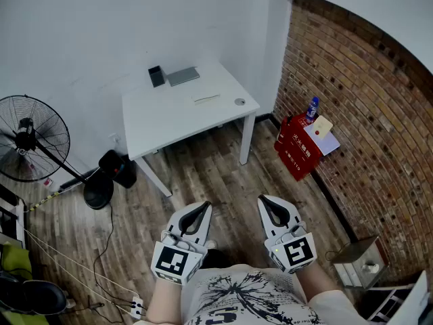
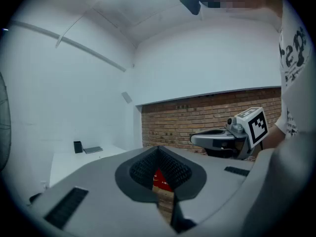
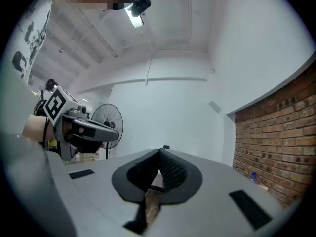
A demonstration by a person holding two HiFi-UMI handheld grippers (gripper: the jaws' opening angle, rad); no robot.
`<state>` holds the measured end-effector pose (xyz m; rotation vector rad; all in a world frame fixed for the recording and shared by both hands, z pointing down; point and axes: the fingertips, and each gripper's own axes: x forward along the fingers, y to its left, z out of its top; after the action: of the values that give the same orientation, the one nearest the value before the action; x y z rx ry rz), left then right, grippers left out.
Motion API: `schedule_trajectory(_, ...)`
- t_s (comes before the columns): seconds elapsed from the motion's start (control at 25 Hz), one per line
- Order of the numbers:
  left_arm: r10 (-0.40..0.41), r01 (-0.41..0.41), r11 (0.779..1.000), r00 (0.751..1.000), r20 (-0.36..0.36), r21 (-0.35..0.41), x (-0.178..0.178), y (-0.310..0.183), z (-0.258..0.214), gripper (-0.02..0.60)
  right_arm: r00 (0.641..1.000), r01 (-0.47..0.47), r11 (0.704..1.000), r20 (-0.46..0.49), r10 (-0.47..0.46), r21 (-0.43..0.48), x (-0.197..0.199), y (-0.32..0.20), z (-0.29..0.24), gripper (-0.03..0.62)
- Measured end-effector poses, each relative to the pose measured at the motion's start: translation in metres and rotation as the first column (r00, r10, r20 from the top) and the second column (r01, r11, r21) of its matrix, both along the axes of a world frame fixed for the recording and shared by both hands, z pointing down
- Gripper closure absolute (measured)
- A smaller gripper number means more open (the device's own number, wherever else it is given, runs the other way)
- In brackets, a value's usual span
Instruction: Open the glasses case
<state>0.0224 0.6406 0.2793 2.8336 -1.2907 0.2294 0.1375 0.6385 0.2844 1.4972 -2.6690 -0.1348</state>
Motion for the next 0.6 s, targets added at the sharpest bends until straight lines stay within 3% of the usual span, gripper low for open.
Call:
schedule_trajectory(0.44, 0.006, -0.006, 1.0, 1.0, -0.009, -0.014, 0.023, -0.004, 0.006, 0.568, 1.0, 0.0, 1.0, 0.008, 0.0, -0.012, 0.021, 0.0, 0.008, 0.582)
schedule_trajectory(0.6, 0.021, -0.021, 0.999, 1.0, -0.013, -0.029, 0.036, -0.009, 0.007, 0.568, 0.998, -0.008, 1.0, 0.061, 0.009, -0.007, 0.034, -0.003, 0.005, 0.581)
